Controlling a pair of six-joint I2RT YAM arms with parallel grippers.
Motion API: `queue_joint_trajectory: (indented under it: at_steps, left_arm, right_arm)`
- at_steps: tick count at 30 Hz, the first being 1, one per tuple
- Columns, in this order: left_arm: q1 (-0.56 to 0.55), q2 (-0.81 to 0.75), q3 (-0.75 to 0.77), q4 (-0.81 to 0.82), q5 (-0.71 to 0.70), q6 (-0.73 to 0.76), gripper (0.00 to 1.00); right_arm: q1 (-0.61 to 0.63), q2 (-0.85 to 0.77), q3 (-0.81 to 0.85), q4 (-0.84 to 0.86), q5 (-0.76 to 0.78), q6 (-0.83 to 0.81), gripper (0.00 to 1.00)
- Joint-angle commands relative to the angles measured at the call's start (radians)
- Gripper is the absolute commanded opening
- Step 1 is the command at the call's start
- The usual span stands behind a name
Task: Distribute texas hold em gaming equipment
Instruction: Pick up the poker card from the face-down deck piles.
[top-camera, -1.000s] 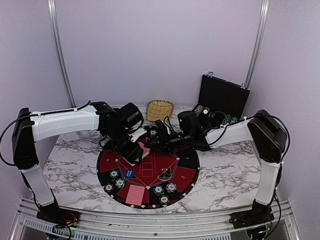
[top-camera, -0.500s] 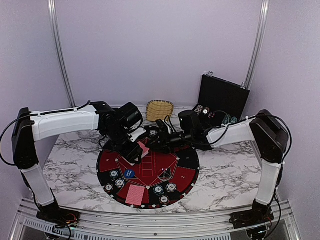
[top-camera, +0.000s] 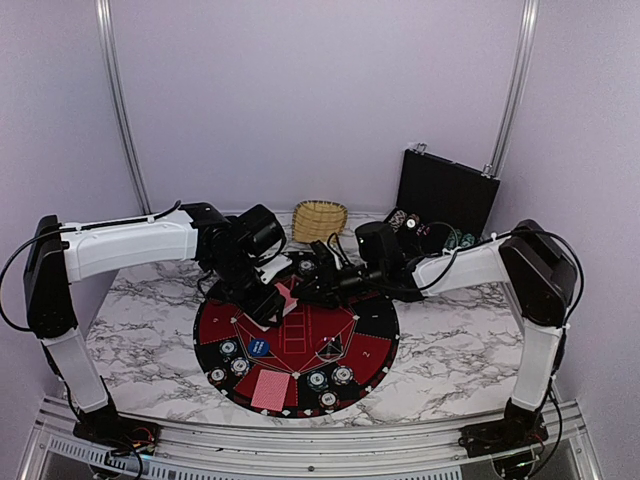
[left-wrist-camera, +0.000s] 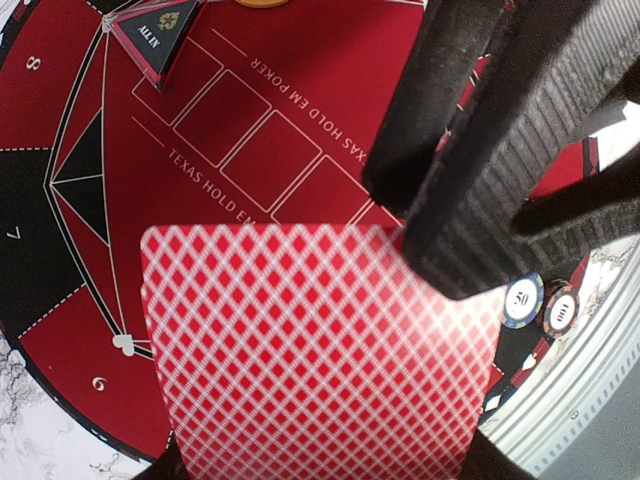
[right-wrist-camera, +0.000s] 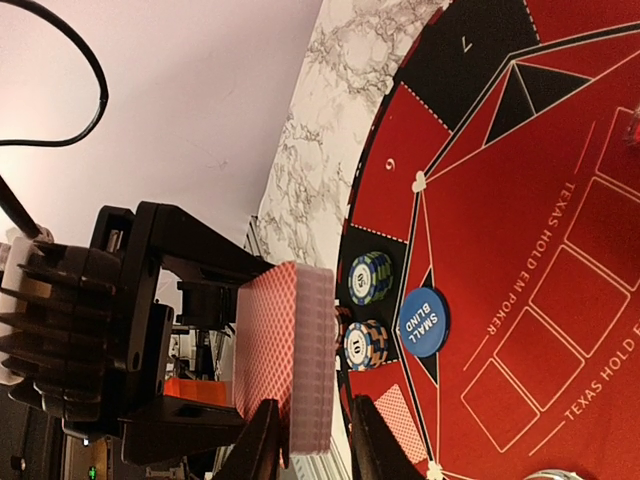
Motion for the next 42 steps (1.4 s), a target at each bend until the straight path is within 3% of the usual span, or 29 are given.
queue_joint_trajectory:
  at_steps: [1, 22, 42]
  left_arm:
    - [0.008, -0.007, 0.007, 0.001, 0.01, 0.003, 0.57]
    - [0.013, -0.001, -0.009, 0.001, 0.028, 0.001, 0.57]
    - [0.022, -0.015, -0.027, 0.002, 0.02, -0.005, 0.56]
  right_arm:
    - [0.012, -0.02, 0.029, -0.01, 0.007, -0.019, 0.24]
    - [0.013, -0.036, 0.033, -0.039, 0.03, -0.042, 0.09]
    - [-0.007, -0.059, 0.013, -0.012, 0.018, -0.007, 0.01]
